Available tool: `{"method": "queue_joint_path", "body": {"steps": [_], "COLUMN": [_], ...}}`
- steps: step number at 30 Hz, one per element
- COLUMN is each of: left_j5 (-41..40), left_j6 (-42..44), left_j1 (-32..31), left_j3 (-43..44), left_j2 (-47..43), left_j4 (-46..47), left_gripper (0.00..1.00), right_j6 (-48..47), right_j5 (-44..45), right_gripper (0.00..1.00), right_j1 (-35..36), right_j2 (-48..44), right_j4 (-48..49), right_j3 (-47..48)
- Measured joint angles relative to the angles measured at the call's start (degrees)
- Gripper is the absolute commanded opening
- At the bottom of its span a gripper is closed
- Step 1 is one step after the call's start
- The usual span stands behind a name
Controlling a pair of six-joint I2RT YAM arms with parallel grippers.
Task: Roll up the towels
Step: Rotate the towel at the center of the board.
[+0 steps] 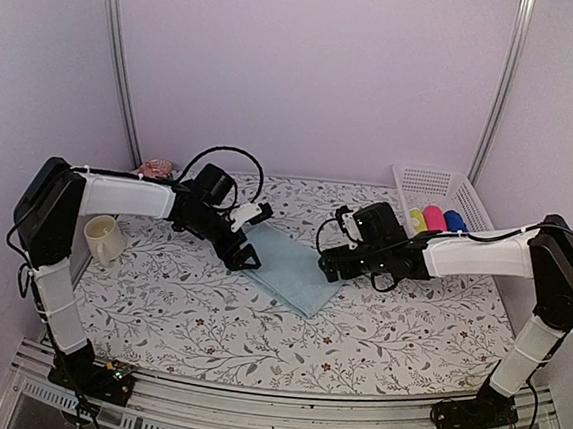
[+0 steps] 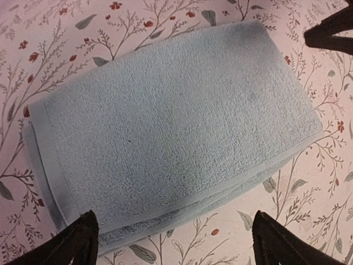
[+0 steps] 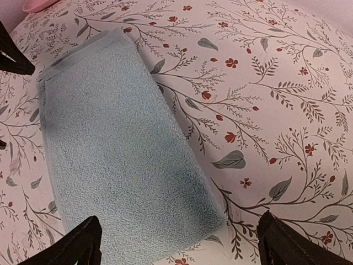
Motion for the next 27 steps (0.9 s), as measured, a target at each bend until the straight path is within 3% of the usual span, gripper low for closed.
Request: {"method": "queue_joint_path", "body": {"steps": [12, 27], "left_j5": [4.3, -0.4], "left_j6": [-1.3, -0.5], "left_j1": [3.5, 4.6], "left_j3": [-3.5, 1.4], "left_j2": [0.2, 10.1], "left_j4": [-0.2, 3.7], "left_gripper": [0.97, 0.97], "right_j6": [-1.4, -3.2], "right_j5": [9.7, 16.2], "right_gripper": [0.99, 0.99], "right_j1": [3.1, 14.6], "right_j2": [9.8, 15.5], "right_j4": [-8.8, -17.9], "right_j3": [5.4, 13.7]}}
